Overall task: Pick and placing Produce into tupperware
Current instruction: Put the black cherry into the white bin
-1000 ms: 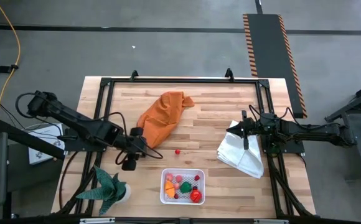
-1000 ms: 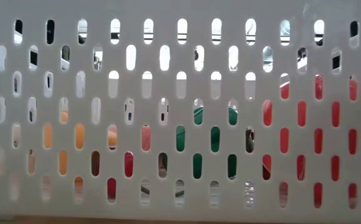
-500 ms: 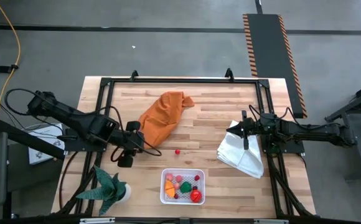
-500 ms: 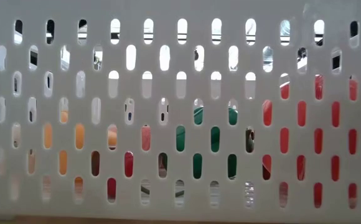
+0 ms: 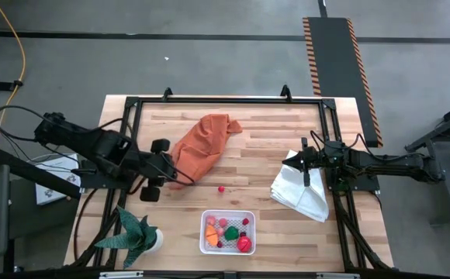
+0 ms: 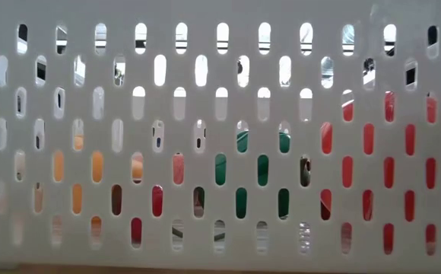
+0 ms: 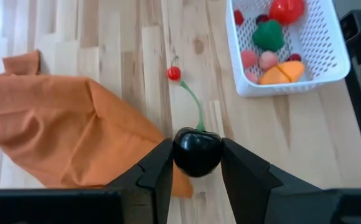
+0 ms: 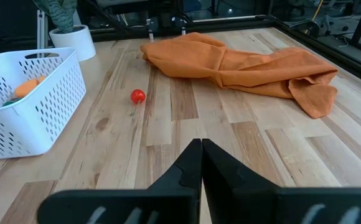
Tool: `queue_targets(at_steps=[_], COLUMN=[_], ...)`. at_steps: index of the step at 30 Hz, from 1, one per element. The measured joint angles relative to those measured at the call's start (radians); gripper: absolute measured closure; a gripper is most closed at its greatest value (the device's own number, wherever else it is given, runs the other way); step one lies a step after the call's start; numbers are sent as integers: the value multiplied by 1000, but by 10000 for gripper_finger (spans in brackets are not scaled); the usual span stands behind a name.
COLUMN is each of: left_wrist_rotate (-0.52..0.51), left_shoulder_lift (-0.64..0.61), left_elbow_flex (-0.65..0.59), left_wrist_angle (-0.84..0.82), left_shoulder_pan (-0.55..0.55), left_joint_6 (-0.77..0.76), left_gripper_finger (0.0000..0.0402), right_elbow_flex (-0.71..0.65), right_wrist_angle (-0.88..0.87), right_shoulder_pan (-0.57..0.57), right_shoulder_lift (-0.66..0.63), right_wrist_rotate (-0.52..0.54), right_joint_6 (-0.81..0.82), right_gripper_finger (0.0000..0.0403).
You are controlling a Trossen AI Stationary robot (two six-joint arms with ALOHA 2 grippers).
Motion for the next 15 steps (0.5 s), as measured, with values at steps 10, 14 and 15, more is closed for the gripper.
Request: queue_targets(at_steps=[10,14,15], left_wrist_rotate=[-6,-7,-7], left_shoulder_lift=[15,48,59], left_elbow_flex=[71,109,120], left_wrist_angle=[-8,-9,-10], left_shoulder_pan=[0,0,0], left_joint_6=[38,70,76], left_gripper_finger=[286,286,286], right_elbow_flex=[0,0,0], right_wrist_angle=[0,0,0], right_shoulder_pan=[0,0,0], right_shoulder_lift=[0,0,0], right_wrist_rotate=[0,0,0], right_joint_6=[0,0,0], right_gripper_finger=[402,402,402])
